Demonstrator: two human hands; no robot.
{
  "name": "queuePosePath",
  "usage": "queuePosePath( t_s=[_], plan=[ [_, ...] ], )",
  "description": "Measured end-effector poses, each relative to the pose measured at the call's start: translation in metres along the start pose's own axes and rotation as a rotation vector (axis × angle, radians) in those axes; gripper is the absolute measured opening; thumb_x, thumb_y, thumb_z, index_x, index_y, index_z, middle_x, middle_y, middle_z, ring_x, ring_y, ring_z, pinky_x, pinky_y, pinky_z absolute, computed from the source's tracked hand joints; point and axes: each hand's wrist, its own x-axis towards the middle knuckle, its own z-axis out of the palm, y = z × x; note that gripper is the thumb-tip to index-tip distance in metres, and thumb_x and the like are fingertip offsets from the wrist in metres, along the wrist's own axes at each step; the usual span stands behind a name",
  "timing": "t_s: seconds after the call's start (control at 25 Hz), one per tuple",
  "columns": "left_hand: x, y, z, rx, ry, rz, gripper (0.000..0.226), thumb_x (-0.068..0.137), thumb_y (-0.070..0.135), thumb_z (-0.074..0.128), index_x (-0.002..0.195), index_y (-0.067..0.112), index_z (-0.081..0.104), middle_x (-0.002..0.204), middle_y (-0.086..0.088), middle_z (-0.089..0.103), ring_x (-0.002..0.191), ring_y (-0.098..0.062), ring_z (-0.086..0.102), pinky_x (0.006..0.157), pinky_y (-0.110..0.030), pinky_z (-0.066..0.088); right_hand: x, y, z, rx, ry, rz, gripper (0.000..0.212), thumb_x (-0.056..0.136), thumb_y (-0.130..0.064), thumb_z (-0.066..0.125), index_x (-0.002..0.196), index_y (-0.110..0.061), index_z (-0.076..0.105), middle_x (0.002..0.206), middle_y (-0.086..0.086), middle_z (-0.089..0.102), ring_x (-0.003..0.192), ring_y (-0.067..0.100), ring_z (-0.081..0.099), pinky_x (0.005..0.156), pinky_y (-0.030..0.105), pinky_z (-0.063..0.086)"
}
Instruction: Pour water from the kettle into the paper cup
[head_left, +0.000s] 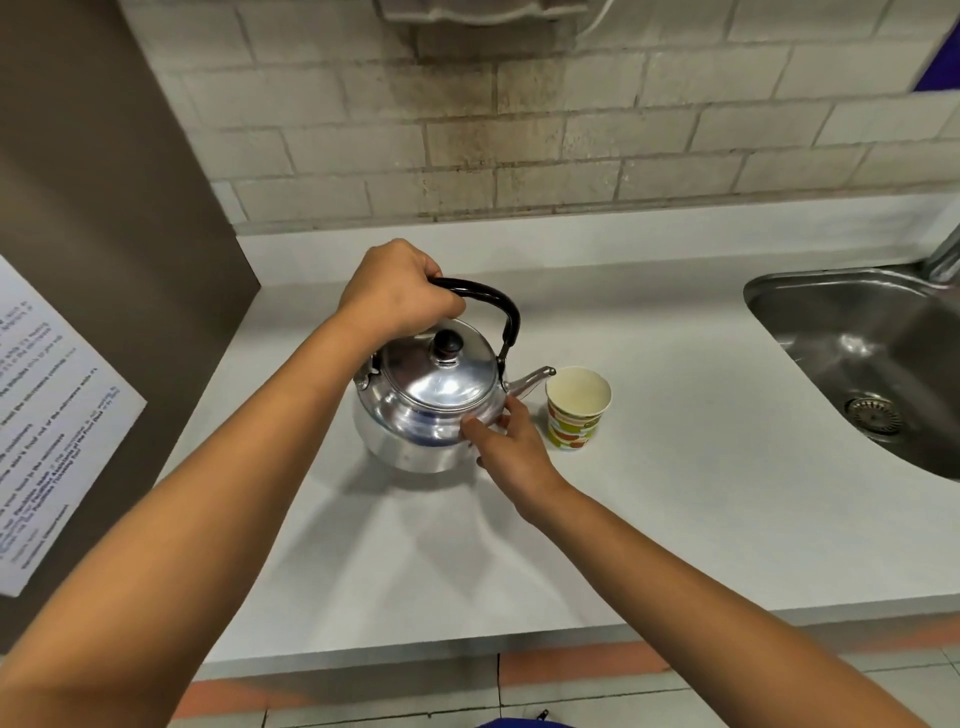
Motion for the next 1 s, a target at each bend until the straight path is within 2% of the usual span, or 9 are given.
queuePosePath(
  t_s=[0.16, 0.28, 0.44, 0.56, 0.72, 1.0],
  plan=[
    [0.002, 0.01, -0.001, 0.017, -0.03, 0.01, 0.018, 0.061, 0.019, 0.067, 0.047, 0.016, 0.058, 0.045, 0.0, 0.044, 0.044, -0.015, 0.042, 0.045, -0.02, 0.034, 0.004, 0.001, -0.003, 0.059, -0.003, -0.012, 0.045, 0.082, -0.018, 0.058, 0.123, -0.023, 0.039, 0.107, -0.008, 0.053, 0.103, 0.015, 0.053, 0.099, 0.038, 0.045],
    [0.003, 0.018, -0.001, 0.041, -0.037, 0.032, 0.022, 0.062, 0.02, 0.068, 0.044, 0.017, 0.054, 0.046, -0.001, 0.044, 0.046, -0.015, 0.042, 0.047, -0.022, 0.034, 0.006, 0.001, -0.006, 0.085, 0.0, -0.027, 0.036, 0.082, -0.016, 0.057, 0.112, -0.027, 0.04, 0.102, -0.009, 0.056, 0.103, 0.015, 0.055, 0.098, 0.039, 0.046],
    [0.004, 0.027, -0.001, 0.072, -0.051, 0.041, 0.02, 0.063, 0.02, 0.067, 0.047, 0.017, 0.057, 0.047, -0.001, 0.046, 0.047, -0.016, 0.042, 0.047, -0.023, 0.034, 0.007, 0.001, -0.009, 0.1, -0.009, -0.025, 0.037, 0.083, -0.018, 0.057, 0.116, -0.023, 0.042, 0.11, -0.003, 0.056, 0.105, 0.017, 0.055, 0.101, 0.043, 0.045],
    [0.004, 0.031, 0.0, 0.085, -0.058, 0.05, 0.011, 0.064, 0.018, 0.066, 0.058, 0.009, 0.065, 0.049, -0.002, 0.046, 0.051, -0.02, 0.042, 0.05, -0.024, 0.035, 0.008, 0.002, -0.009, 0.096, -0.01, -0.018, 0.042, 0.083, -0.018, 0.057, 0.122, -0.018, 0.042, 0.112, 0.0, 0.056, 0.108, 0.019, 0.055, 0.102, 0.045, 0.044],
    [0.006, 0.037, 0.0, 0.117, -0.055, 0.077, 0.016, 0.065, 0.018, 0.065, 0.065, 0.002, 0.067, 0.051, -0.003, 0.042, 0.056, -0.022, 0.04, 0.049, -0.025, 0.032, 0.01, 0.002, -0.009, 0.103, -0.022, 0.003, 0.045, 0.083, -0.021, 0.056, 0.125, -0.016, 0.041, 0.123, 0.007, 0.056, 0.115, 0.023, 0.053, 0.103, 0.047, 0.043],
    [0.01, 0.046, 0.001, 0.206, -0.085, 0.116, 0.013, 0.067, 0.018, 0.064, 0.06, 0.007, 0.063, 0.053, -0.003, 0.043, 0.053, -0.022, 0.039, 0.045, -0.023, 0.03, 0.014, 0.003, -0.008, 0.127, -0.028, 0.019, 0.037, 0.084, -0.023, 0.057, 0.118, -0.019, 0.043, 0.114, 0.004, 0.055, 0.114, 0.026, 0.054, 0.102, 0.047, 0.044]
  ],
)
